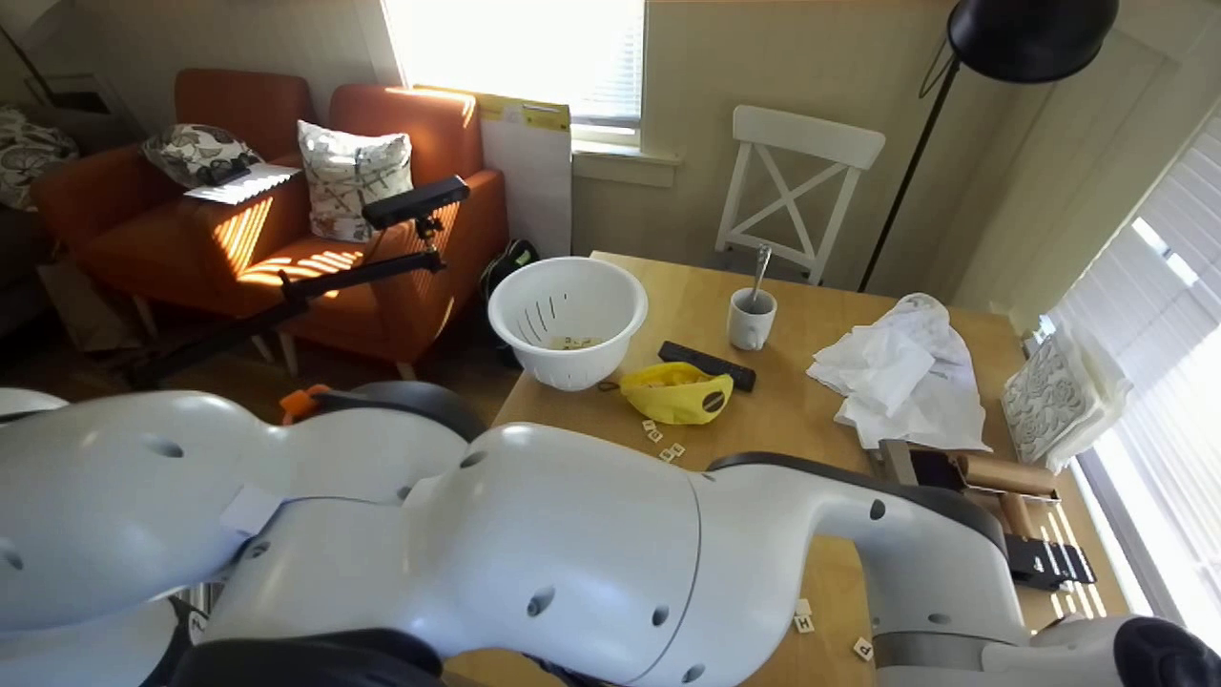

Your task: Use the spatula to move the contents on the table to the left

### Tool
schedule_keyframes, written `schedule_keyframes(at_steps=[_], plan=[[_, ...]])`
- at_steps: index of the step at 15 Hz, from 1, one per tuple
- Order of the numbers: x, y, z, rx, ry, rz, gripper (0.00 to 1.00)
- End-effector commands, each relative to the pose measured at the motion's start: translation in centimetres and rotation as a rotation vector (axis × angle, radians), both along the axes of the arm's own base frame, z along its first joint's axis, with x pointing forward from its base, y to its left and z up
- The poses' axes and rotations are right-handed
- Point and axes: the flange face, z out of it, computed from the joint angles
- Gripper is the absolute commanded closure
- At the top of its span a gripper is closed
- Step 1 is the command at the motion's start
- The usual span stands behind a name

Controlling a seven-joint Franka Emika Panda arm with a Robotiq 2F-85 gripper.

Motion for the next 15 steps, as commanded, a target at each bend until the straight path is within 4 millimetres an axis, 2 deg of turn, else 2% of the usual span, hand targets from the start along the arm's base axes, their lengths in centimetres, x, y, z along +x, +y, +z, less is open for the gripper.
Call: schedule_keyframes(at_steps=[1, 5, 7, 11, 15], plan=[[0.8, -0.3, -0.2, -0.011, 0.014, 0.017, 0.71], [1.4, 0.0, 1.6, -0.045, 0.019, 0.014, 0.98], [1.4, 0.1, 2.9, -0.029, 0.009, 0.009, 0.94], [0.8, -0.1, 5.4, 0.014, -0.006, 0.034, 0.94], [-1.2, -1.8, 8.8, -0.121, 0.078, 0.005, 0.94]])
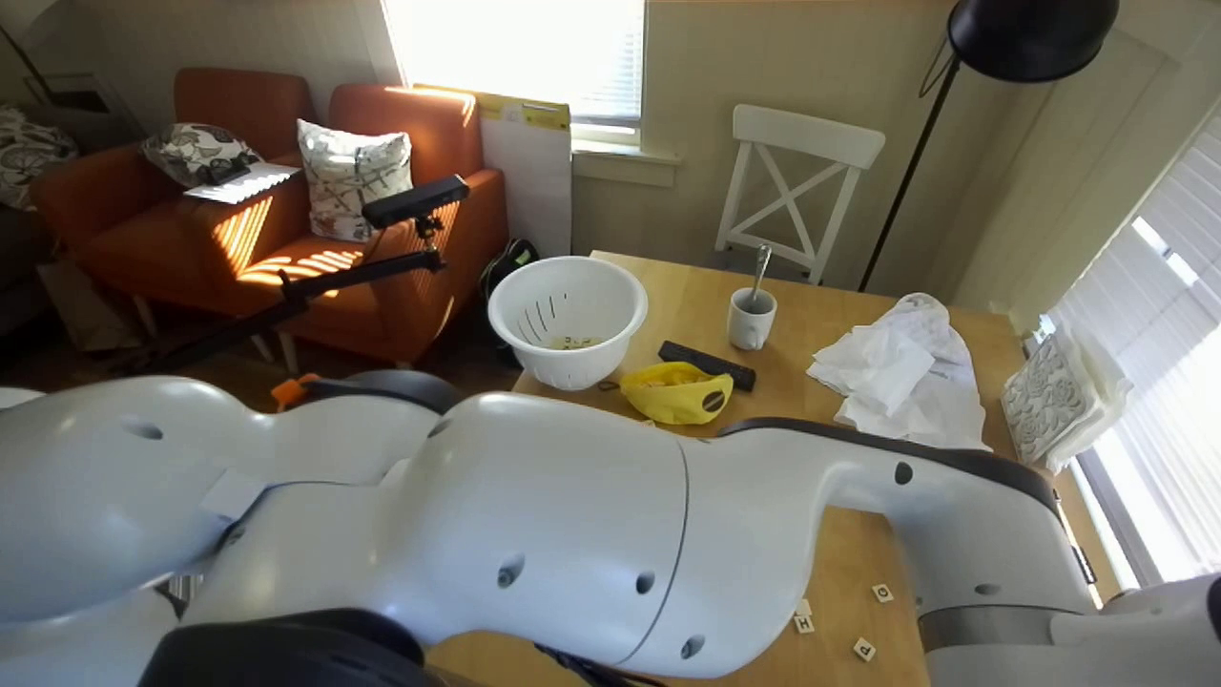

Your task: Use the spatula to move the contents on the table to the left

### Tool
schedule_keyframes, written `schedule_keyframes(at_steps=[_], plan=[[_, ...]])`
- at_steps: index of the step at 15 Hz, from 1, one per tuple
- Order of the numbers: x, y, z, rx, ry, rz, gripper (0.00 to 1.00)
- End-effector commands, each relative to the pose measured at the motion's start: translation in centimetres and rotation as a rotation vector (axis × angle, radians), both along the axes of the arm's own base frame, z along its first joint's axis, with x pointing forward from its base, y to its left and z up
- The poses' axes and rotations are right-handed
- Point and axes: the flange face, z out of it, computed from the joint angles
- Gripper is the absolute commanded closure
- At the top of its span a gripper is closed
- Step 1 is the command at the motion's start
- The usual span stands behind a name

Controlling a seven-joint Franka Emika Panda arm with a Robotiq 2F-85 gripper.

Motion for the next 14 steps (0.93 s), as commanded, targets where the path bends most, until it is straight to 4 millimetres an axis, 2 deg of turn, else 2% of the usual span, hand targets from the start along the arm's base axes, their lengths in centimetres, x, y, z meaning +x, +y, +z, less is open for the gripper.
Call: schedule_keyframes(at_steps=[1, 4, 9, 14], plan=[[-2.7, -1.3, 3.4, -0.116, 0.108, -0.016, 0.94], [-5.4, -2.1, 3.8, -0.187, 0.220, -0.026, 0.94], [-9.6, -1.6, 2.3, -0.225, 0.353, -0.033, 0.94], [-13.4, -2.3, 1.6, -0.253, 0.354, -0.261, 0.94]])
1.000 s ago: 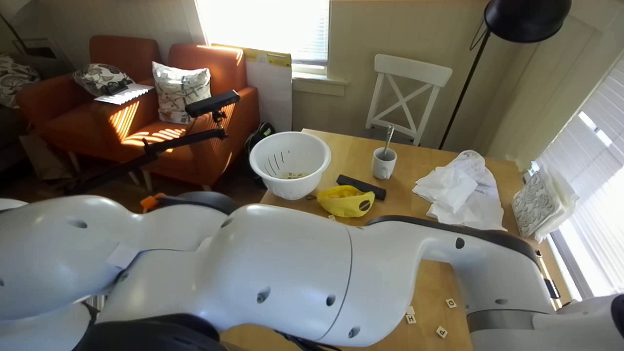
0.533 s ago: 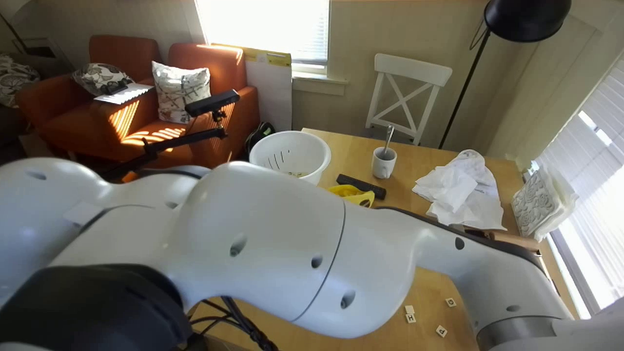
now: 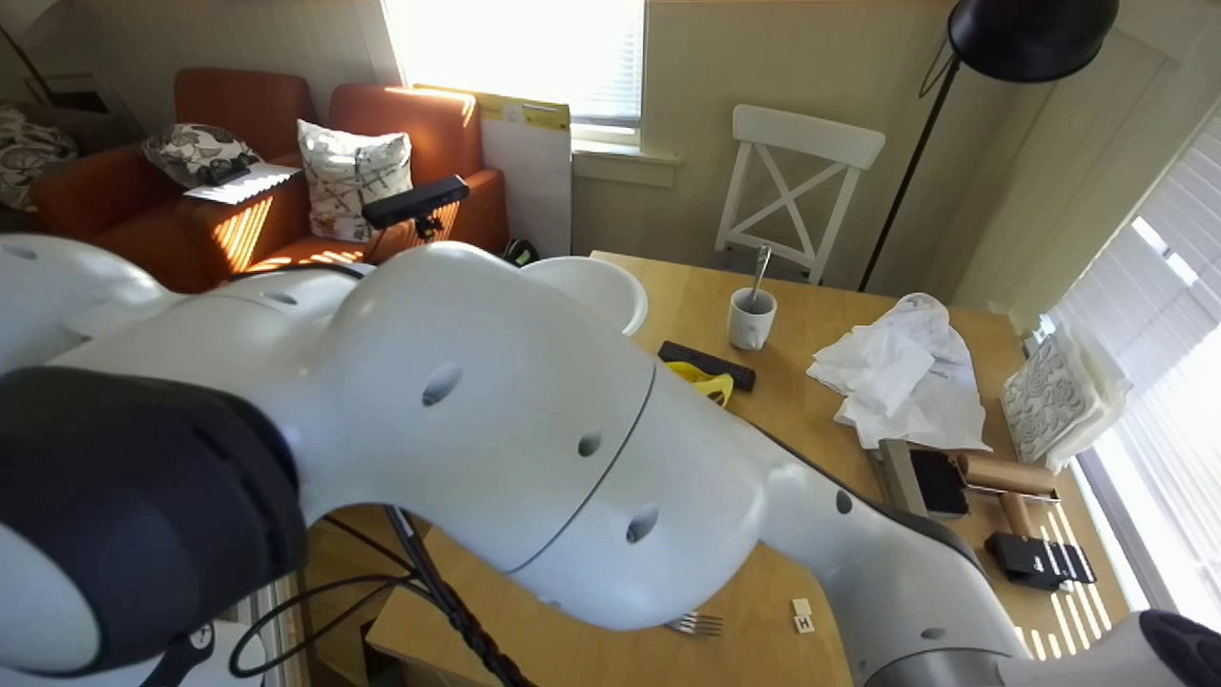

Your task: Use the spatula to move the contents on the table to the left

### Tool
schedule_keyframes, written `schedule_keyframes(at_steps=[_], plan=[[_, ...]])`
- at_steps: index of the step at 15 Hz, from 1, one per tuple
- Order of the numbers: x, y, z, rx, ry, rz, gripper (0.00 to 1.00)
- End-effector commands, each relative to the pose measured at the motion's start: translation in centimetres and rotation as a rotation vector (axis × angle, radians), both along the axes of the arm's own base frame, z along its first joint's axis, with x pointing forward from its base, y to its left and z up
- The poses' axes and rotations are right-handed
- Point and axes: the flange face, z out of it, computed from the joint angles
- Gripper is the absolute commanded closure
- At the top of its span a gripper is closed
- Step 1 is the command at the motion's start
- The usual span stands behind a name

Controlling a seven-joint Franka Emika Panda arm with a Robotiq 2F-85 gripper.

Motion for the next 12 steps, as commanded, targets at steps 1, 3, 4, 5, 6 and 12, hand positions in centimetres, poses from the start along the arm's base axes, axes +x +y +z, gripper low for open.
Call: schedule_keyframes(at_steps=[1, 3, 4, 5, 6, 12], plan=[[-3.0, 0.5, 0.8, -0.064, -0.017, -0.135, 0.94], [-3.7, 0.9, 0.6, -0.079, -0.021, -0.180, 0.94], [-3.9, 1.4, 0.5, -0.085, -0.021, -0.189, 0.94], [-3.7, 2.2, 0.4, -0.089, -0.025, -0.180, 0.94], [-3.1, 3.0, 0.5, -0.101, -0.035, -0.152, 0.94], [-1.3, 7.8, 1.4, -0.132, -0.054, 0.004, 0.94]])
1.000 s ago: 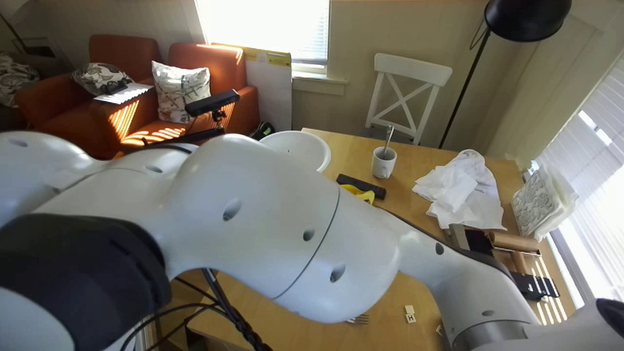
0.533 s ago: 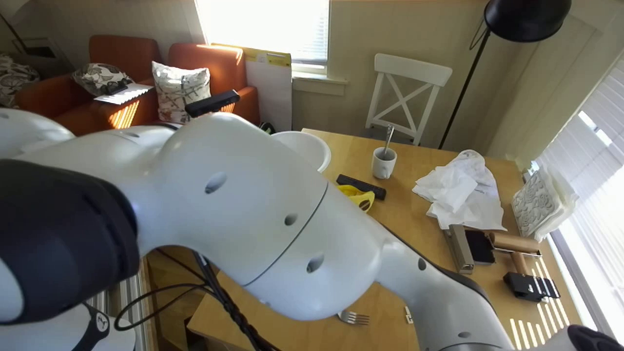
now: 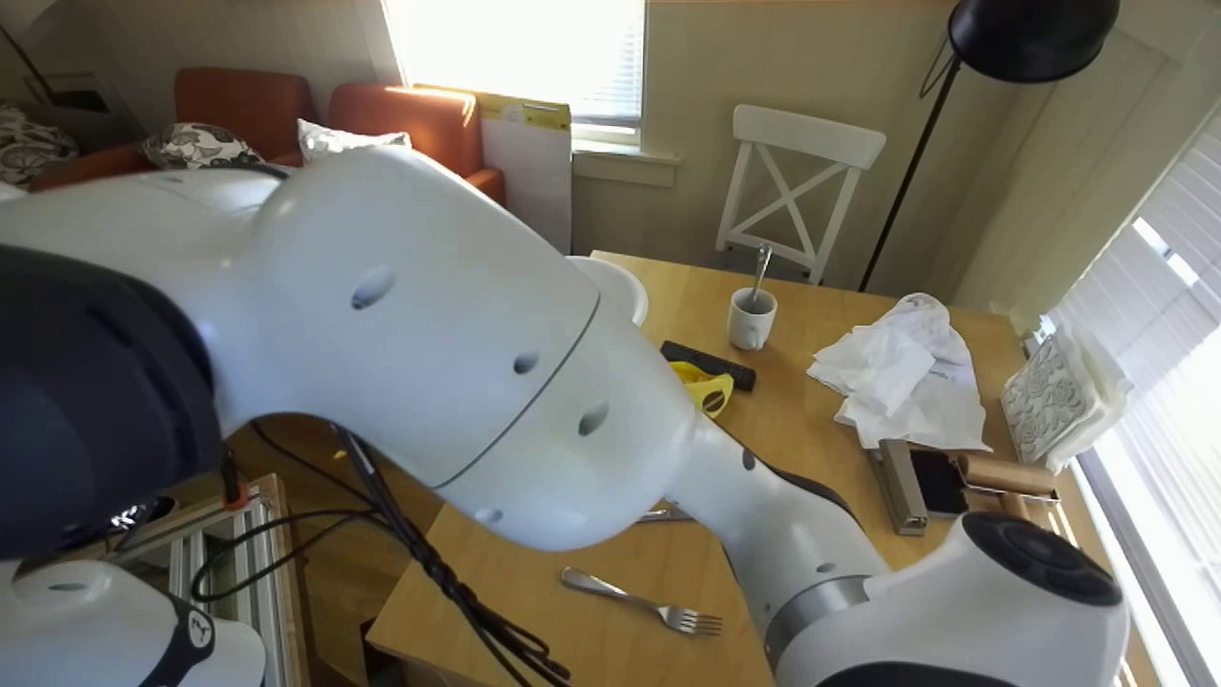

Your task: Use the spatula to move the contents on the table to the left

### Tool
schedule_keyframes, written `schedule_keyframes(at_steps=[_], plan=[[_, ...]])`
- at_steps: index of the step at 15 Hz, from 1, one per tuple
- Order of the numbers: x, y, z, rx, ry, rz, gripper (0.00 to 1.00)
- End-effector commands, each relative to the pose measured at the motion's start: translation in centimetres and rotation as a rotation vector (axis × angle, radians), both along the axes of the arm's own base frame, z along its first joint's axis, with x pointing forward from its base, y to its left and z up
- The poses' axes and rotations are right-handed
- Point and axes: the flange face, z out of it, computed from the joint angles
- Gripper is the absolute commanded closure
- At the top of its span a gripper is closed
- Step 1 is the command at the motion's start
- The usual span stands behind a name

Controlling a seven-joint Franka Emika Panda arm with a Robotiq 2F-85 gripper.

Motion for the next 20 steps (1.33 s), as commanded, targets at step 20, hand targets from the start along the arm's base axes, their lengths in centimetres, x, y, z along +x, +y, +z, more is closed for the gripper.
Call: schedule_keyframes(at_steps=[20], plan=[[-4.6, 5.4, 2.2, 0.095, -0.093, 0.126, 0.94]])
